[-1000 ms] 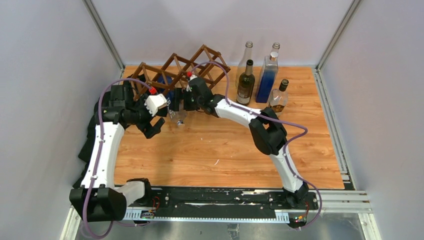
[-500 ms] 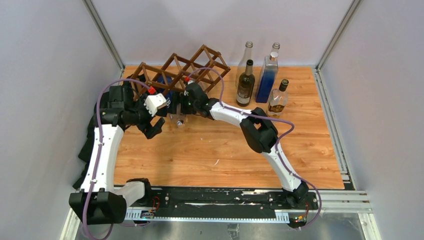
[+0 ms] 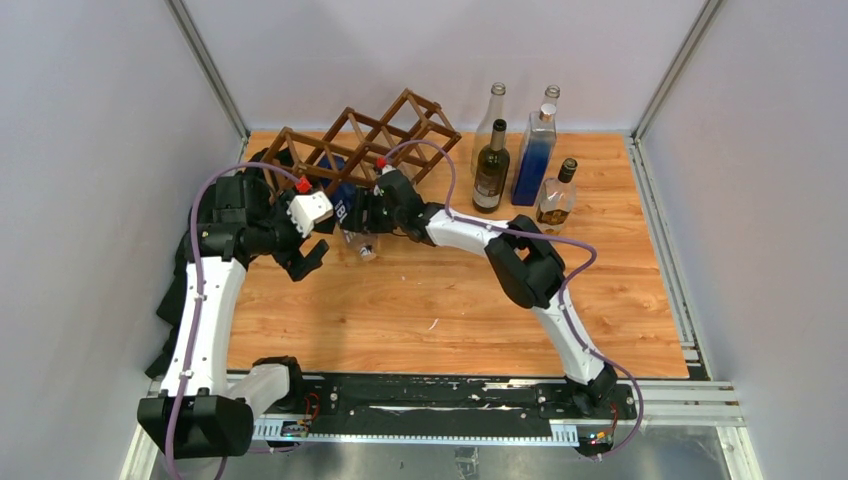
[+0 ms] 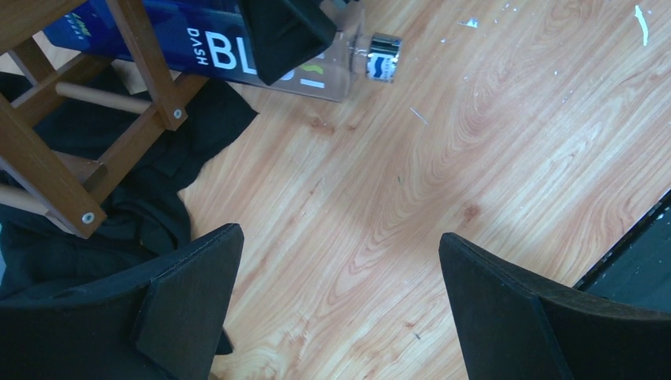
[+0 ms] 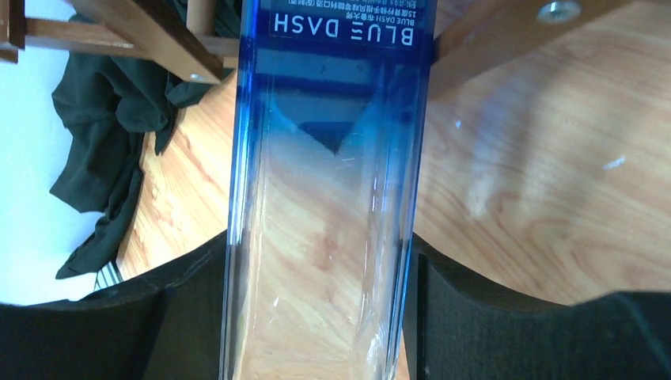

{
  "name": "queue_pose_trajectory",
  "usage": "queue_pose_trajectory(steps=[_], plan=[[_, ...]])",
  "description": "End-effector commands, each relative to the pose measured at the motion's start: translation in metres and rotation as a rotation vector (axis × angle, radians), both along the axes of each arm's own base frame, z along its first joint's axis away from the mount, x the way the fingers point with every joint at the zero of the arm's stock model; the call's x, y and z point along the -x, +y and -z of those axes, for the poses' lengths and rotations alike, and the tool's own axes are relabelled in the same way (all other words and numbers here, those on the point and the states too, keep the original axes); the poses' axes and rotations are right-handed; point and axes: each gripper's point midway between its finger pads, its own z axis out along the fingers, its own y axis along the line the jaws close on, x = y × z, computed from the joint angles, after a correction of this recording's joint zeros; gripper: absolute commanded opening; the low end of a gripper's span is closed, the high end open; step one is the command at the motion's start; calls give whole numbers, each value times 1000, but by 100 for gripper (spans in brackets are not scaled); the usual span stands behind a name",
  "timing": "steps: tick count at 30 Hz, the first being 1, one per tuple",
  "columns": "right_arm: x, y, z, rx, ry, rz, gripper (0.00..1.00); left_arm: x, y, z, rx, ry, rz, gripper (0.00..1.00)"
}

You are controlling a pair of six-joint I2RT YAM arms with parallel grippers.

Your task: Take the wine bottle off the wine rack

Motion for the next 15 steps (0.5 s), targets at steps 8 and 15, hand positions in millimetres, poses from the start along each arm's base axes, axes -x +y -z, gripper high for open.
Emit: queue_pose_trajectory(steps=[8, 15], plan=[[39, -16, -73, -97, -96, -38, 0, -3, 9, 12, -74, -7, 45, 100], [57, -33, -87, -136, -111, -39, 0, -5, 12, 26, -112, 17, 80, 100]])
